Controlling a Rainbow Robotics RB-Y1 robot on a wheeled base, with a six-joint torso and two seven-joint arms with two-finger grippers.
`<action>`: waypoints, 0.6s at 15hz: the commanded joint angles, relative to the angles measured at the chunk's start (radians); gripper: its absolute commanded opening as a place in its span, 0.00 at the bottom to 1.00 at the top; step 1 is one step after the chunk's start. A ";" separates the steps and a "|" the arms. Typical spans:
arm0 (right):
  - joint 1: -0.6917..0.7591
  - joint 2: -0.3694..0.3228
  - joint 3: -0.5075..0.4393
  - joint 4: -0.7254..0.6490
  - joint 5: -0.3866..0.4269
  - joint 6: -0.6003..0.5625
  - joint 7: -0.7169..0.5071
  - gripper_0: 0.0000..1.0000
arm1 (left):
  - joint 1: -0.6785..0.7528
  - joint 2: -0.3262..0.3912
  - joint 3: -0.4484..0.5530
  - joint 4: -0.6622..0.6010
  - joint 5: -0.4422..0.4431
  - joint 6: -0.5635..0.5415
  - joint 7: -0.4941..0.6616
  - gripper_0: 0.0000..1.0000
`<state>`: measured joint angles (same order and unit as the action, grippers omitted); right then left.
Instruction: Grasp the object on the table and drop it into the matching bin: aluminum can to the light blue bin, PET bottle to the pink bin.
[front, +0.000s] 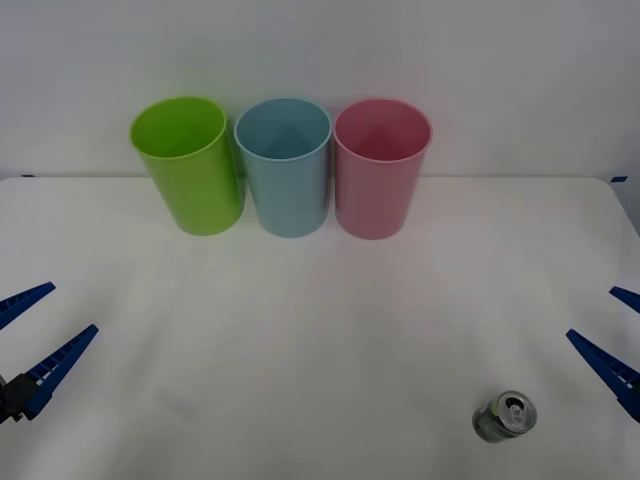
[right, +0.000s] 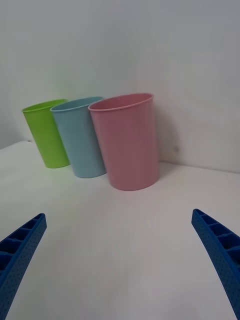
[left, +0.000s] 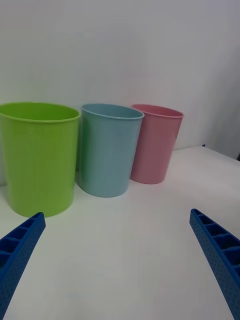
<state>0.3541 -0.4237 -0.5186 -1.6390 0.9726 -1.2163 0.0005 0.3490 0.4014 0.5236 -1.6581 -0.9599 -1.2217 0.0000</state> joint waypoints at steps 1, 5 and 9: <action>0.025 -0.032 0.005 0.001 -0.006 -0.009 0.007 1.00 | 0.000 0.000 0.000 0.000 0.000 0.000 0.000 1.00; 0.063 -0.083 0.014 0.025 -0.040 -0.051 0.030 1.00 | 0.000 0.000 0.000 0.000 0.000 0.000 0.000 1.00; 0.059 -0.125 0.015 0.123 -0.058 -0.164 0.061 1.00 | 0.000 0.000 0.000 0.000 0.000 0.000 0.000 1.00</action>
<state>0.4146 -0.5406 -0.5032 -1.5344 0.9163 -1.3567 0.0538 0.3490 0.4014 0.5236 -1.6581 -0.9599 -1.2217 0.0000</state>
